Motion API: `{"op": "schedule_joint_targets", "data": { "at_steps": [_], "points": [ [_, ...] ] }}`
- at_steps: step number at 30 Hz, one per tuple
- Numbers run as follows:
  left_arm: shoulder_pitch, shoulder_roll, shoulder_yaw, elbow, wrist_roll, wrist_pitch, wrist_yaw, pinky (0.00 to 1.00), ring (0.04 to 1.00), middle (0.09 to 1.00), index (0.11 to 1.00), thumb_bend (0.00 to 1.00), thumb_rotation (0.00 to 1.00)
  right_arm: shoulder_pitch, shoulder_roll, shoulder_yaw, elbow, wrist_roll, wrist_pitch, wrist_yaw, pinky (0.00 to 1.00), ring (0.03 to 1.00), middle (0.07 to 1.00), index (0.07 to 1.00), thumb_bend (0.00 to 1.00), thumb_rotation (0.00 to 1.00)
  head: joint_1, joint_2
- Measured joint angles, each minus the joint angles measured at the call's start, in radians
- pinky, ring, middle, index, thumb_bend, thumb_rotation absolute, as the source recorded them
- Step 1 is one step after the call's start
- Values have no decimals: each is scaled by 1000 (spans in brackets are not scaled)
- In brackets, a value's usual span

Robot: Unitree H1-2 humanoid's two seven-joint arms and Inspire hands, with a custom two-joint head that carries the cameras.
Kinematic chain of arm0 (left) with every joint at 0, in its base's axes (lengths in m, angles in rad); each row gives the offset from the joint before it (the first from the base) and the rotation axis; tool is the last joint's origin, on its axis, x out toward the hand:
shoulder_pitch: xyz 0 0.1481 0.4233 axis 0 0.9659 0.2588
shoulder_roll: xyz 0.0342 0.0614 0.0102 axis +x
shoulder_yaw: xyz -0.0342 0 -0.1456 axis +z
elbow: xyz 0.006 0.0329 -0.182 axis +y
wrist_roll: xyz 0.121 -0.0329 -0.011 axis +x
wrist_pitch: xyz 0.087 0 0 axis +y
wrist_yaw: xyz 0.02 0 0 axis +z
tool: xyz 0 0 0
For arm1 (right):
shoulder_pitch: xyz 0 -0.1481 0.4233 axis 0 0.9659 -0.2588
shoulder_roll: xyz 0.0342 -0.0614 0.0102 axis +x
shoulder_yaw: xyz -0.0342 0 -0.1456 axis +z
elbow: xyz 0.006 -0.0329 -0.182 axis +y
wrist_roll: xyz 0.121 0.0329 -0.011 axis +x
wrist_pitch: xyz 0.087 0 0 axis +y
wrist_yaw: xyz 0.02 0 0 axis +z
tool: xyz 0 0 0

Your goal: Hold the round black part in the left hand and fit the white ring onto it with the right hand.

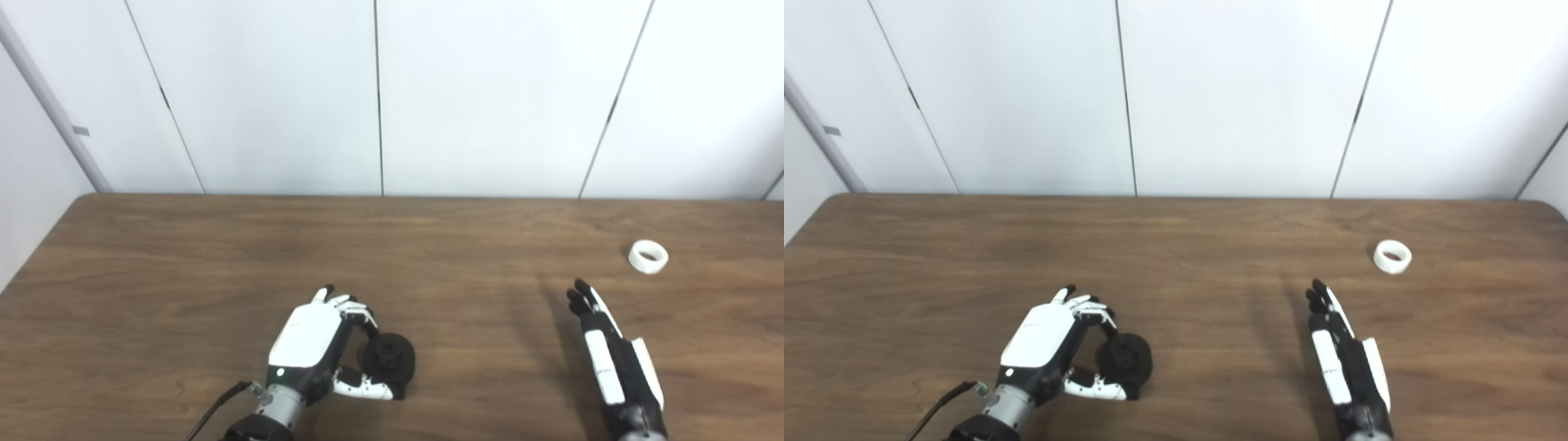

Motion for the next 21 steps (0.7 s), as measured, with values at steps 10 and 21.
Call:
{"op": "schedule_joint_targets", "data": {
  "at_steps": [10, 21],
  "points": [
    [50, -26, -17, -7, 36, -36, 37, 1000, 867, 752, 484, 524, 55, -2, 10, 4, -28, -16, 48, 1, 996, 918, 902, 923, 554, 1000, -26, 38],
    [74, -42, -25, -5, 65, -44, 69, 1000, 868, 750, 484, 524, 55, -3, 5, -28, -65, 6, 103, 16, 979, 934, 910, 912, 510, 991, -44, 57]
  ]
}}
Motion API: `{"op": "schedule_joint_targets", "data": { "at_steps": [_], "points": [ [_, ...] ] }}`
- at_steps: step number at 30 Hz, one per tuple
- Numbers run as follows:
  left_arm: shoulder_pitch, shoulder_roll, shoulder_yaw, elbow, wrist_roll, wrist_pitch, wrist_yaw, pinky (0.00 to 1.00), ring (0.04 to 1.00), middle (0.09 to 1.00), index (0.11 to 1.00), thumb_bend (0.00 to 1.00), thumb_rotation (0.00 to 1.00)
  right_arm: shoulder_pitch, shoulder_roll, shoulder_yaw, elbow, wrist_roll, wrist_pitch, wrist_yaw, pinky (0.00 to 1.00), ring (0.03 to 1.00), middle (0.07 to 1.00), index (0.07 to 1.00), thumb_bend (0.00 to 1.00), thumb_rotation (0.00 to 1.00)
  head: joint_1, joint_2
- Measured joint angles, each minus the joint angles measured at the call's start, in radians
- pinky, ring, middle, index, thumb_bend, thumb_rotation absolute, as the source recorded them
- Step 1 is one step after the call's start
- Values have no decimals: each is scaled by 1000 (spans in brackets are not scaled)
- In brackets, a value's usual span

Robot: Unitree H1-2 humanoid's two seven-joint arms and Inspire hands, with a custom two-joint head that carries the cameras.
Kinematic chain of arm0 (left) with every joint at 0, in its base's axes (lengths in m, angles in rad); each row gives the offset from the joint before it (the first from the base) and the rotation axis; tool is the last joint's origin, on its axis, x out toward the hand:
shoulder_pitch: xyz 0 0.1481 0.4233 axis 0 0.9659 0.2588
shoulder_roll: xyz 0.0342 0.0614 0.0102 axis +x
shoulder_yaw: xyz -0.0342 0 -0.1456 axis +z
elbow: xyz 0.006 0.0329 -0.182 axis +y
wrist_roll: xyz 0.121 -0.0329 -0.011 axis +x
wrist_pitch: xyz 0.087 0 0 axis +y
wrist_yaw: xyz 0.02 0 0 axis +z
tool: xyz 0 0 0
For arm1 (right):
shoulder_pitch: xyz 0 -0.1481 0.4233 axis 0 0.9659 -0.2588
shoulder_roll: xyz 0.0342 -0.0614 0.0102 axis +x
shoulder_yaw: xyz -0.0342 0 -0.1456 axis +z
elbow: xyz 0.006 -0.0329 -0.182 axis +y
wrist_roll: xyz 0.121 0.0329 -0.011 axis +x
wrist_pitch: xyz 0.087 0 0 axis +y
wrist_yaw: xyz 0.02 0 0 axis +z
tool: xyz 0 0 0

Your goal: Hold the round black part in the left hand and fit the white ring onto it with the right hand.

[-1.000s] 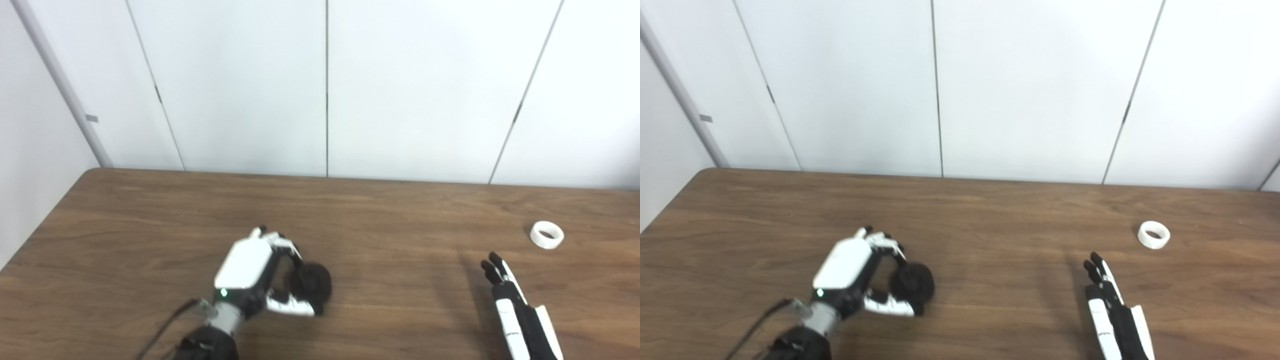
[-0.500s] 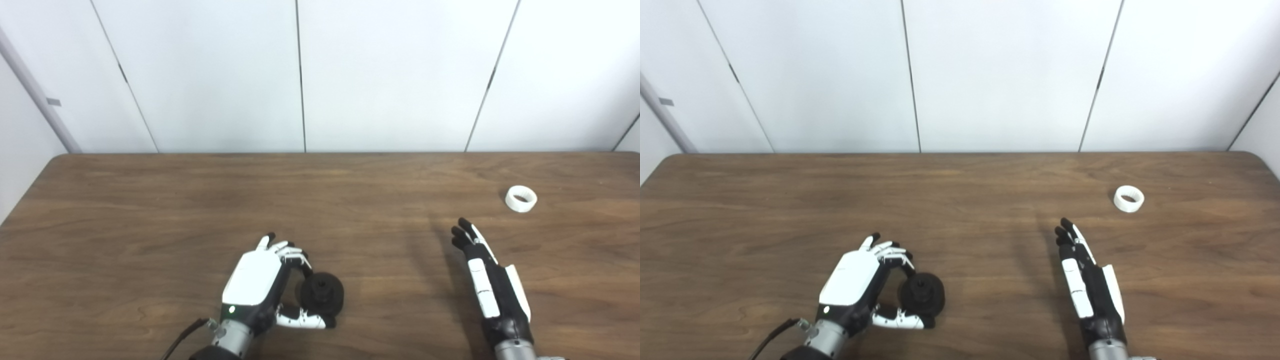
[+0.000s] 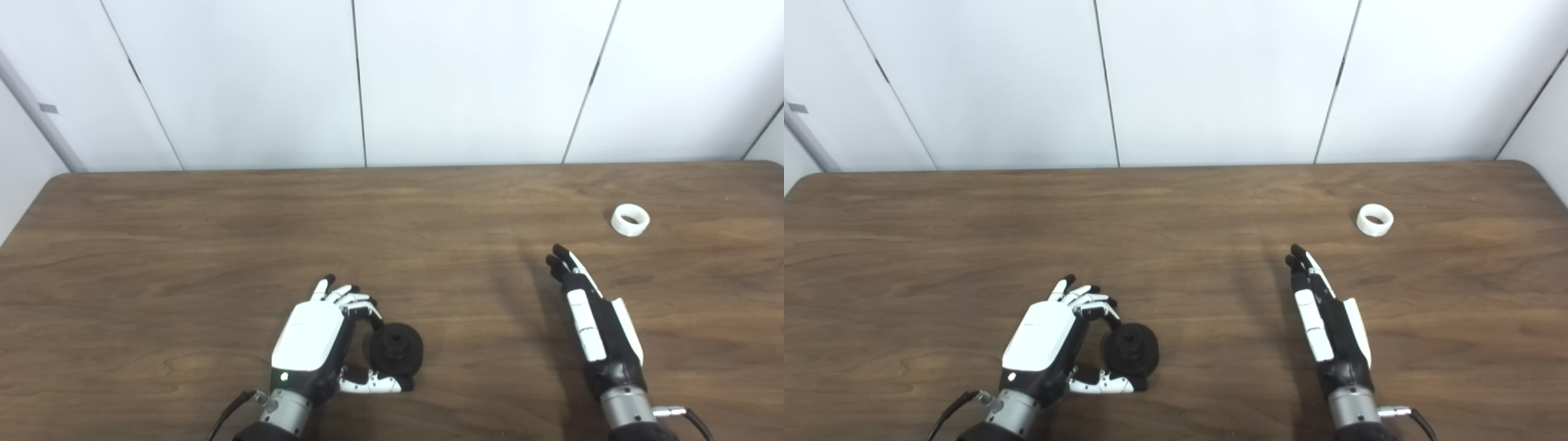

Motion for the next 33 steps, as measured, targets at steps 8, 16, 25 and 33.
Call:
{"op": "schedule_joint_targets", "data": {
  "at_steps": [8, 16, 25, 33],
  "points": [
    [5, 0, 2, 12, 1, -16, 26, 1000, 863, 750, 484, 524, 55, -30, -31, -41, -8, -81, 54, -19, 856, 887, 888, 861, 570, 676, -29, 2],
    [5, 5, 12, 19, 1, -34, 27, 1000, 862, 749, 485, 524, 55, -99, -77, -75, -34, -223, 76, -49, 842, 856, 843, 789, 710, 353, -86, 2],
    [7, 19, 32, 21, -11, -59, 23, 1000, 858, 746, 484, 524, 54, -190, -212, -69, 22, -412, 75, -55, 930, 902, 876, 769, 814, 173, -164, 3],
    [11, 28, 46, 16, -26, -70, 2, 1000, 859, 751, 484, 524, 53, -303, -320, -62, 144, -481, 96, -19, 966, 924, 892, 755, 865, 190, -201, 0]
  ]
}}
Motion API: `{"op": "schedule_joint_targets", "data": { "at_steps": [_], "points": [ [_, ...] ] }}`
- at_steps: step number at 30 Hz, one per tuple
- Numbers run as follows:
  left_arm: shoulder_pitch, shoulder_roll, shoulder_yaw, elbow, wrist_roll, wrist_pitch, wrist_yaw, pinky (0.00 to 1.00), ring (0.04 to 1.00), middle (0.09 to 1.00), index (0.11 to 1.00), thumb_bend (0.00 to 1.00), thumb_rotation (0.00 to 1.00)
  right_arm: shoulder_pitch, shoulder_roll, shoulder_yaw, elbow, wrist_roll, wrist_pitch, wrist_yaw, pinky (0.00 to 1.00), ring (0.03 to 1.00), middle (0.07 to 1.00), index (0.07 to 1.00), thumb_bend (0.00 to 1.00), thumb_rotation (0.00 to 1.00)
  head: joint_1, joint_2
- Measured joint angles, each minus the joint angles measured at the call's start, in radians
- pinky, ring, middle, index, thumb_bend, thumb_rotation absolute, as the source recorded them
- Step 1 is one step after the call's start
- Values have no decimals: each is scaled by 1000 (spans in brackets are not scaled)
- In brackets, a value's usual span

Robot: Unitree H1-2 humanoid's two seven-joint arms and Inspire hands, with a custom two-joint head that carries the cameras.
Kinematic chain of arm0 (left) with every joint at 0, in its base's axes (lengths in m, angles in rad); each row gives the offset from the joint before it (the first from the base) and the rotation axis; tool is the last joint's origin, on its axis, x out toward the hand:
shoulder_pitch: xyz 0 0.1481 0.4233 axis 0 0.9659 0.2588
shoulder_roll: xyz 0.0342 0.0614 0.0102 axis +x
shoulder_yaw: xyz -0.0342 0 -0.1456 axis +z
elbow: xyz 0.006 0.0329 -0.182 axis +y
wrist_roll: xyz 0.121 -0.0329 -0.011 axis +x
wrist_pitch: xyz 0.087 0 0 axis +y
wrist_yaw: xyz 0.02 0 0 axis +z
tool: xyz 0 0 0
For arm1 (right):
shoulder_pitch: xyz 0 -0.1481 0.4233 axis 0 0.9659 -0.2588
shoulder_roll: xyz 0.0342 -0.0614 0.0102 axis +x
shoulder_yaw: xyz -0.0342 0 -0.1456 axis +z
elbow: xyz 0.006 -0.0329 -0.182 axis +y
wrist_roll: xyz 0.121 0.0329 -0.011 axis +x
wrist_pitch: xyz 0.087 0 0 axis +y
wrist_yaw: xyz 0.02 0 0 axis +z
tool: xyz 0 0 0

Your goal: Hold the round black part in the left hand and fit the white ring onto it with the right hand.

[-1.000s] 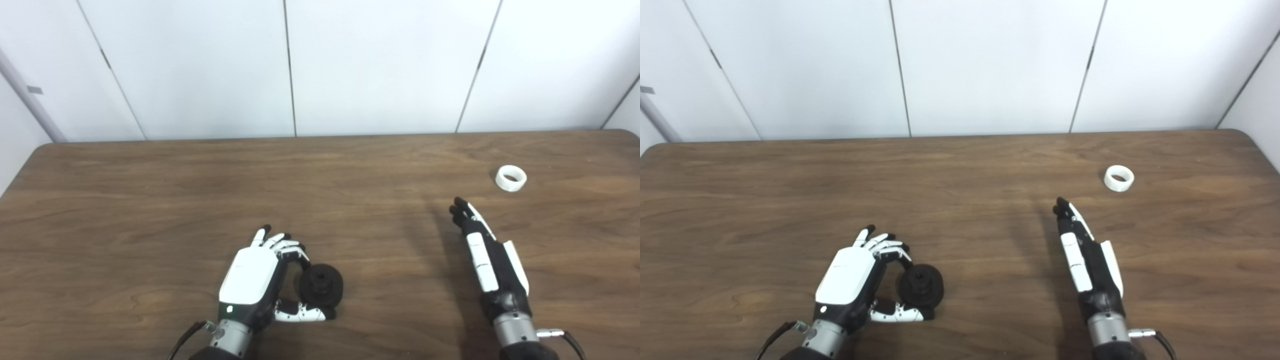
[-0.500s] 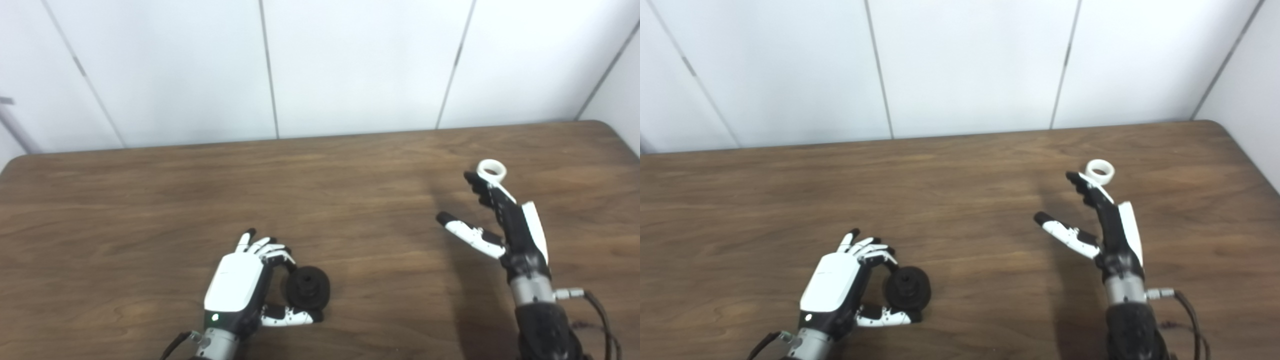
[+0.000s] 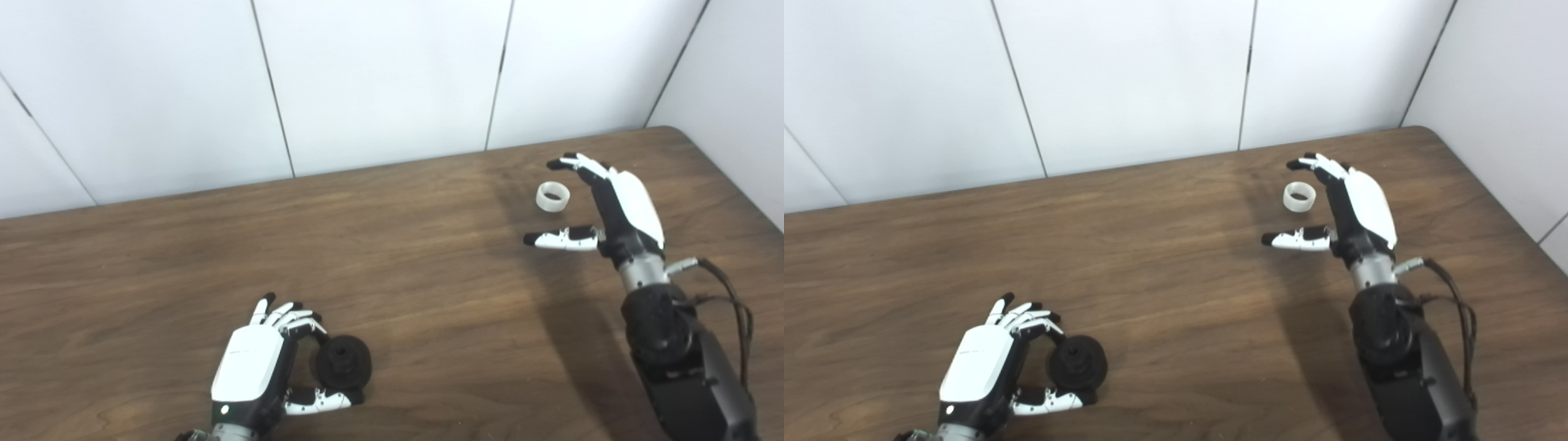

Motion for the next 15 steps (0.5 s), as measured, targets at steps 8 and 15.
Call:
{"op": "schedule_joint_targets", "data": {
  "at_steps": [8, 15],
  "points": [
    [3, 6, 6, -1, -1, -6, -1, 1000, 854, 746, 484, 524, 53, -105, -71, 23, 143, -39, 48, 45, 1000, 981, 943, 730, 873, 189, -26, 0],
    [11, 8, 11, -8, -3, -7, -7, 1000, 851, 746, 484, 524, 52, -207, -119, 79, 273, -62, 117, 109, 1000, 1000, 977, 715, 877, 219, -31, -15]
  ]
}}
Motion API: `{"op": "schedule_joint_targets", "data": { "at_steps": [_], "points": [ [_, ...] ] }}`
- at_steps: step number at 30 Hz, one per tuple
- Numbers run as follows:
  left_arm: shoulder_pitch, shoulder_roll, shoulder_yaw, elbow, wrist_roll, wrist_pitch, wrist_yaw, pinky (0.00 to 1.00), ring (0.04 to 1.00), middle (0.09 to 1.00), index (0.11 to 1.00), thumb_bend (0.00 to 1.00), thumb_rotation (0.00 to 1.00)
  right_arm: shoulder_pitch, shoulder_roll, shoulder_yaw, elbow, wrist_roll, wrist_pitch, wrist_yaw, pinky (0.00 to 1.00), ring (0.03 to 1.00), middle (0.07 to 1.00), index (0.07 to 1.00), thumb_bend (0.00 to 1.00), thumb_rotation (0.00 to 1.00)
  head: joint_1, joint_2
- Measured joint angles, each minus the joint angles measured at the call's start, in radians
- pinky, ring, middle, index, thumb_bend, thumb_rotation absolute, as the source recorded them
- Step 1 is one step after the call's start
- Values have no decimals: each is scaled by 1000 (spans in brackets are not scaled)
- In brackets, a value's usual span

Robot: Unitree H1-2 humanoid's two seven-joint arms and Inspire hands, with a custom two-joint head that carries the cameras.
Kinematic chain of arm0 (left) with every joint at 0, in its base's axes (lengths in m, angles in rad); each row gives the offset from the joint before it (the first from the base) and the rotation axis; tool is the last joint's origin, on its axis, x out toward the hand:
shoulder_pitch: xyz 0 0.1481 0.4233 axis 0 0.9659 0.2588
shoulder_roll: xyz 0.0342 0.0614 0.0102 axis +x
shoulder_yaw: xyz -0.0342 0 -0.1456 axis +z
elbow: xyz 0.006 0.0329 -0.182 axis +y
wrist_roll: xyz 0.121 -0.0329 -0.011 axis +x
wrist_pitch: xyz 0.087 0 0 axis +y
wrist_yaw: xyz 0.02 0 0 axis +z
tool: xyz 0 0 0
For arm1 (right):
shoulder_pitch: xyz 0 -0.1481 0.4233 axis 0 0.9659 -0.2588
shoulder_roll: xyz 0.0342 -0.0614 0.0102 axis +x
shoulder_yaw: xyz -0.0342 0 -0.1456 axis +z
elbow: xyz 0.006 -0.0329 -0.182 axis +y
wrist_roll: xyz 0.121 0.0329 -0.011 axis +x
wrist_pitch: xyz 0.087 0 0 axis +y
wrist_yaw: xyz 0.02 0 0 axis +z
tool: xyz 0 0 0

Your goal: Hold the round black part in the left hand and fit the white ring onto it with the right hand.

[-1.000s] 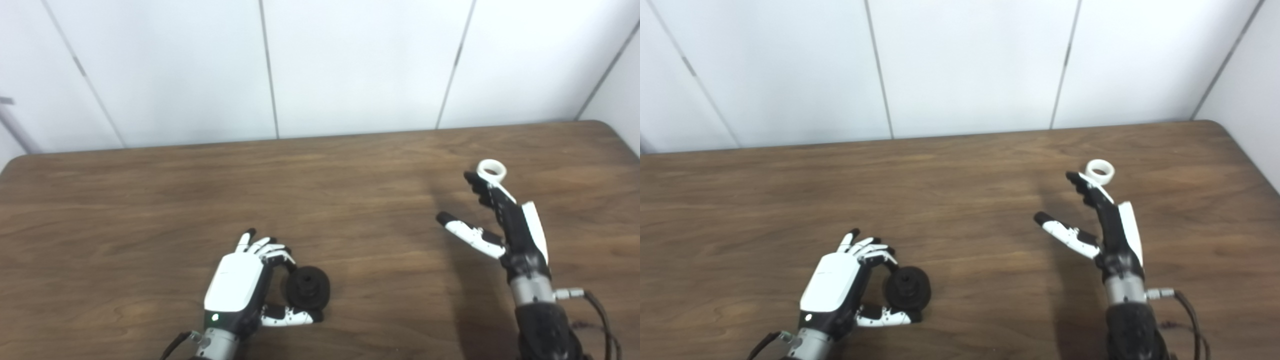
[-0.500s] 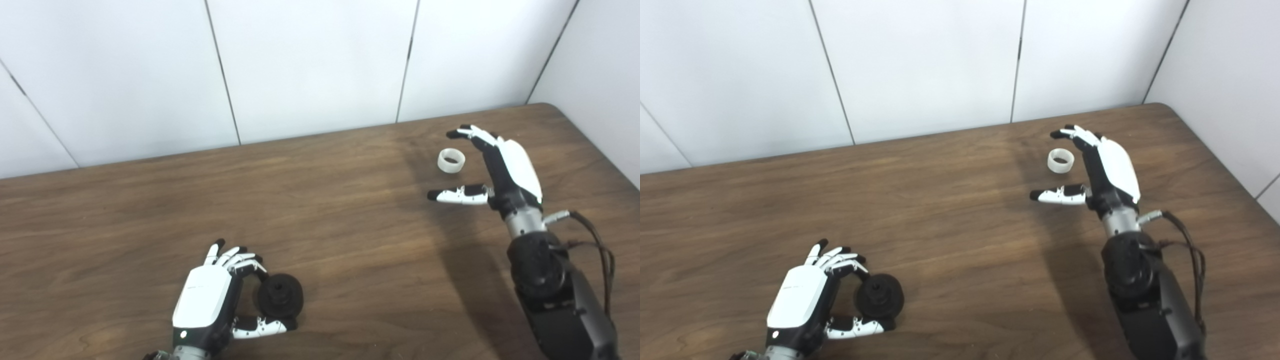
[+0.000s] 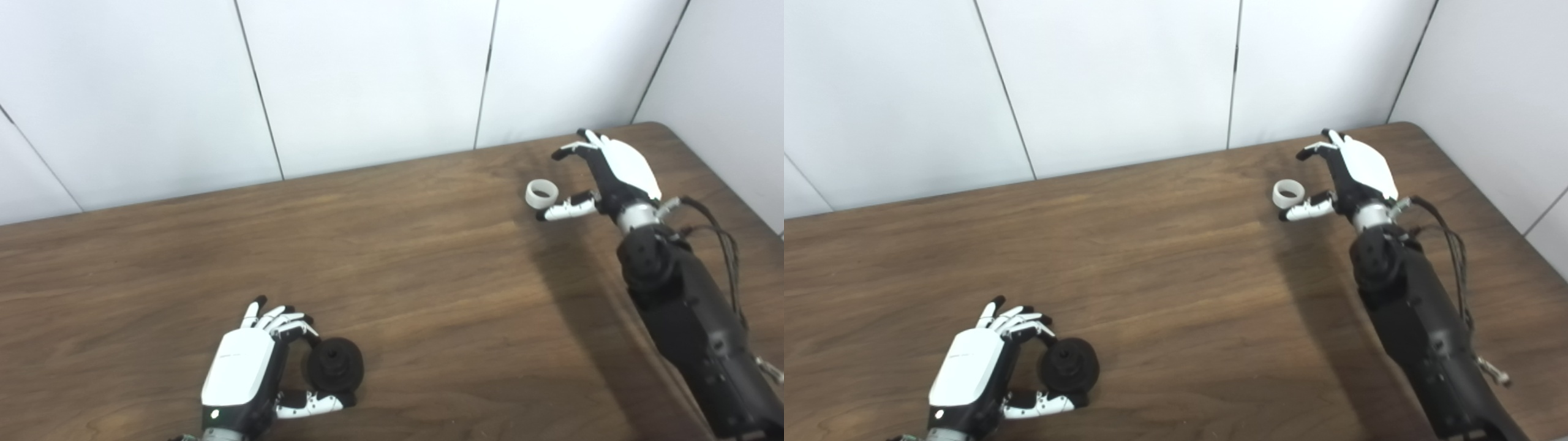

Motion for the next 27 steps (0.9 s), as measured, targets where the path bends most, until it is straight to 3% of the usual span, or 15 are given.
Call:
{"op": "schedule_joint_targets", "data": {
  "at_steps": [14, 27],
  "points": [
    [12, 1, 5, -4, 0, -8, 2, 1000, 851, 740, 483, 524, 53, -107, -8, 85, 185, 1, 60, 48, 963, 983, 953, 673, 898, 242, 2, -8],
    [16, 1, 6, -5, 1, -13, 2, 1000, 851, 739, 483, 524, 53, -139, -16, 111, 235, 4, 64, 49, 1000, 984, 925, 652, 872, 230, 3, -5]
  ]
}}
